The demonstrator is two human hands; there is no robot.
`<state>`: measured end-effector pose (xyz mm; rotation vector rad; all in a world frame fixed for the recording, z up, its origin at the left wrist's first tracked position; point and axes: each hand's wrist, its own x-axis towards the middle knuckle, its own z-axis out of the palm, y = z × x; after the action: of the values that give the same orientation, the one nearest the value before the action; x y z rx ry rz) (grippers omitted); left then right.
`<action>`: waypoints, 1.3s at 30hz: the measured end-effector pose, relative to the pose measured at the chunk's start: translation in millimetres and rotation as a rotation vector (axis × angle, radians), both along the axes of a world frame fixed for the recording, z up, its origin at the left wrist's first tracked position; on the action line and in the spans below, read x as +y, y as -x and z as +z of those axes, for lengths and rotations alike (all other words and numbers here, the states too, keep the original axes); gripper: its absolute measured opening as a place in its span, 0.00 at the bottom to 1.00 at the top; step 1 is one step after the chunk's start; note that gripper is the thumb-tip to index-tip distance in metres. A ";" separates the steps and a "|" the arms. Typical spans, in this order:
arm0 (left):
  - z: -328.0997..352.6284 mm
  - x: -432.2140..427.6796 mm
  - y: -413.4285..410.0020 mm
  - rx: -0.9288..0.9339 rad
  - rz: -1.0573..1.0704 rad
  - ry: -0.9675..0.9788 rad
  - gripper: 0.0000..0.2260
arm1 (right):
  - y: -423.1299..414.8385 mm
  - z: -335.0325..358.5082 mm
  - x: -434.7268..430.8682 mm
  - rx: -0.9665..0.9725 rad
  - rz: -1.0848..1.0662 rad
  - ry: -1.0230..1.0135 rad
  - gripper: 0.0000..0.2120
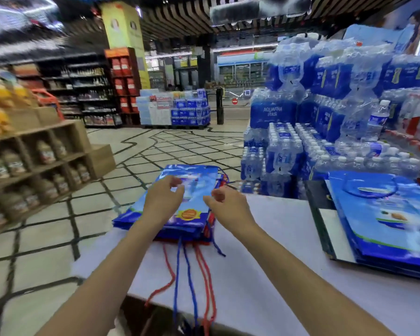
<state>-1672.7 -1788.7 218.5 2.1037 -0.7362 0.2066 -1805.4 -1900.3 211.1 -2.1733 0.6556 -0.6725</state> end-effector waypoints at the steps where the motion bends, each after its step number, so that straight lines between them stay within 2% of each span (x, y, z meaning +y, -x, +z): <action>1: -5.9 14.0 -13.2 -0.006 0.068 -0.062 0.13 | -13.5 -5.5 9.2 0.037 -0.009 -0.009 0.20; 4: -29.0 47.7 -34.2 -0.018 0.279 -0.381 0.25 | -40.6 -22.9 28.1 0.101 -0.069 -0.007 0.24; 6: -46.1 61.0 -39.7 -0.027 0.349 -0.487 0.31 | -51.5 -34.4 32.5 0.126 -0.137 -0.052 0.26; 9: -57.5 65.8 -41.6 -0.075 0.367 -0.432 0.31 | -59.8 -45.8 29.6 0.179 -0.202 -0.215 0.31; 12: -52.4 60.8 -39.8 -0.097 0.345 -0.425 0.30 | -62.7 -50.4 19.9 0.153 -0.224 -0.313 0.30; 14: -46.1 58.1 -37.8 -0.072 0.323 -0.363 0.28 | -61.3 -48.0 11.9 0.049 -0.245 -0.430 0.27; 16: -39.3 55.6 -35.0 -0.026 0.282 -0.269 0.26 | -57.6 -40.1 2.6 -0.110 -0.233 -0.640 0.24; 19: -32.3 48.5 -25.2 0.099 0.174 -0.056 0.22 | -47.3 -20.9 -15.0 -0.331 -0.147 -0.915 0.16; 22: -30.5 35.8 -13.2 0.194 0.071 0.110 0.18 | -24.8 -2.5 -32.2 -0.415 -0.060 -1.019 0.16; 25: -29.0 17.8 0.3 0.241 -0.074 0.223 0.16 | 9.4 8.4 -51.4 -0.423 0.024 -1.064 0.06; 28: -28.6 -7.7 7.9 0.321 -0.230 0.306 0.15 | 42.6 17.2 -76.1 -0.420 0.007 -1.036 0.08; 29: -27.3 -17.8 11.9 0.365 -0.270 0.342 0.16 | 51.9 20.0 -85.3 -0.413 -0.047 -0.986 0.06; 30: -25.8 -28.8 15.4 0.439 -0.296 0.402 0.16 | 60.2 22.2 -93.5 -0.430 -0.086 -0.952 0.03; 33: -13.0 -62.0 34.8 0.812 -0.376 0.757 0.21 | 77.9 21.4 -115.1 -0.532 -0.148 -0.899 0.08; 35: -7.0 -81.7 51.4 1.031 -0.476 0.901 0.19 | 84.3 17.1 -122.3 -0.583 -0.206 -0.844 0.06; 37: -4.8 -100.7 71.8 1.112 -0.600 0.810 0.13 | 86.5 10.3 -127.7 -0.625 -0.254 -0.777 0.04; 39: -7.1 -117.2 96.6 1.099 -0.730 0.631 0.10 | 89.3 5.6 -130.7 -0.626 -0.251 -0.726 0.07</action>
<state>-1769.3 -1905.9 211.4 0.9783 -0.5680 -0.9254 -1894.7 -2031.1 216.7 -1.1397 0.6896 -0.9971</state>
